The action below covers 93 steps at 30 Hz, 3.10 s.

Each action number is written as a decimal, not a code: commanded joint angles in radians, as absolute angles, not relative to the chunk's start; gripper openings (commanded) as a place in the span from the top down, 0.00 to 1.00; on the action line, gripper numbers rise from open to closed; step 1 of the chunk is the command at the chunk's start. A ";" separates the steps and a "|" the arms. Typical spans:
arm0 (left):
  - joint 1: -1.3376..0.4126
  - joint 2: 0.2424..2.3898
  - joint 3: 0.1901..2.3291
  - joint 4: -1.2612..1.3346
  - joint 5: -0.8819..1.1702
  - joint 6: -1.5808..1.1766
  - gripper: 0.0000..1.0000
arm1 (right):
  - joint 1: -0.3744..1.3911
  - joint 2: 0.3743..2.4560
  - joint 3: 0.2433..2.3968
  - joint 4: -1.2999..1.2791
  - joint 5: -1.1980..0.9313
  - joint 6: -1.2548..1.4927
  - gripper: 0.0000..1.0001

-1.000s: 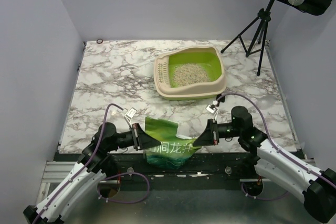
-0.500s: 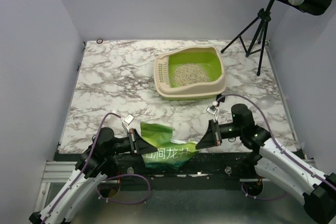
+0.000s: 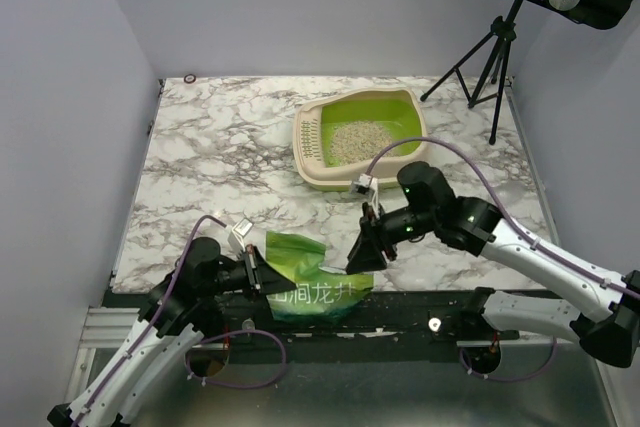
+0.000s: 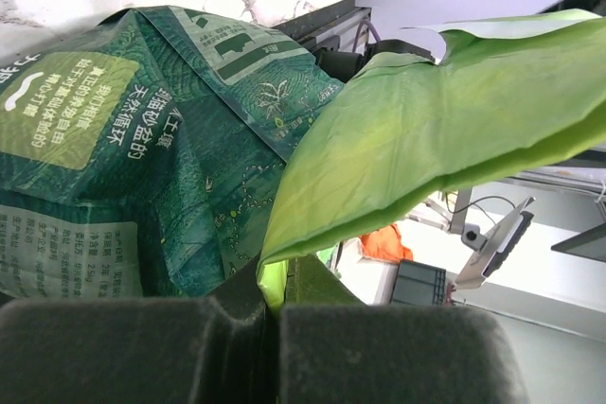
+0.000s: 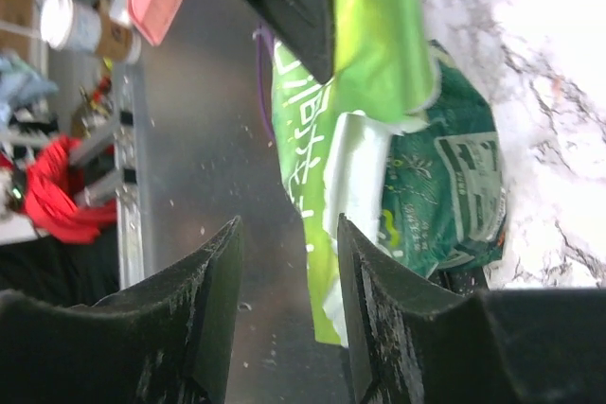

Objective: Fill the litter box with clean litter

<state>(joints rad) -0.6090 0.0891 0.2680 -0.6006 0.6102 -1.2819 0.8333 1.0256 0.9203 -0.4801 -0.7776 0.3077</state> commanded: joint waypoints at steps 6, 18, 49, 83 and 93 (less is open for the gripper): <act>-0.606 0.127 0.275 -0.568 0.621 -1.324 1.00 | 1.060 1.129 1.094 -0.612 -0.583 0.081 0.47; -0.606 0.091 0.379 -0.519 0.402 -1.023 0.52 | 1.062 0.973 0.908 -0.424 -0.393 0.182 0.40; -0.606 0.025 0.198 0.009 0.549 -1.150 1.00 | 1.063 0.479 0.436 -0.115 -0.049 0.537 0.25; -0.606 -0.138 0.201 -0.130 0.529 -1.167 1.00 | 1.062 0.607 0.241 0.353 -0.276 0.808 0.64; -0.606 -0.140 0.287 -0.444 0.502 -1.253 1.00 | 1.060 0.646 0.223 0.315 -0.405 0.995 1.00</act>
<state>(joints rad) -0.6090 0.0109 0.2100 -0.2390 0.5194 -1.2003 1.0569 0.6544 0.2565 0.3225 -0.3096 0.8864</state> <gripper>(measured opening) 0.012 0.014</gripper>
